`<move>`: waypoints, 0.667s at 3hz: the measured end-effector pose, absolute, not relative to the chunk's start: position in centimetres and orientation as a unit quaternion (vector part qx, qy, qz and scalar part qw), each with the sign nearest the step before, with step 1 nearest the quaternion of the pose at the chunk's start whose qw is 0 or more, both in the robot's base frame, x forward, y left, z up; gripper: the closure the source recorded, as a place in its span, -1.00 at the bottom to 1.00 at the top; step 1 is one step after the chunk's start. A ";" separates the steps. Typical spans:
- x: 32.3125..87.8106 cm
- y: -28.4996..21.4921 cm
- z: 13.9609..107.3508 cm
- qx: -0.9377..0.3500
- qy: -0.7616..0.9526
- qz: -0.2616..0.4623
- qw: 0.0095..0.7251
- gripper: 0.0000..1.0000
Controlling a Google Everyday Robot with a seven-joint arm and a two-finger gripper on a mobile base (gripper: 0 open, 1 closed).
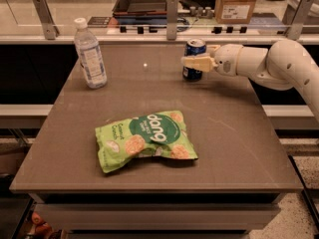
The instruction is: Knock pepsi can over
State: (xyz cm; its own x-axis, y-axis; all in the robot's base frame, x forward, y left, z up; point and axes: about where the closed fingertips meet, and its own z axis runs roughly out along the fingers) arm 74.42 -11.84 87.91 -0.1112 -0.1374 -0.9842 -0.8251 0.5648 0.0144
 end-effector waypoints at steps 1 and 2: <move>74.4 -11.5 87.9 -0.355 0.680 0.306 0.564 0.73; 74.5 -11.2 87.8 -0.356 0.679 0.308 0.563 1.00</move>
Offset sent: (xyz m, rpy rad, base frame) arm 0.0002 0.0029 -0.0004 0.0007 0.0008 0.0042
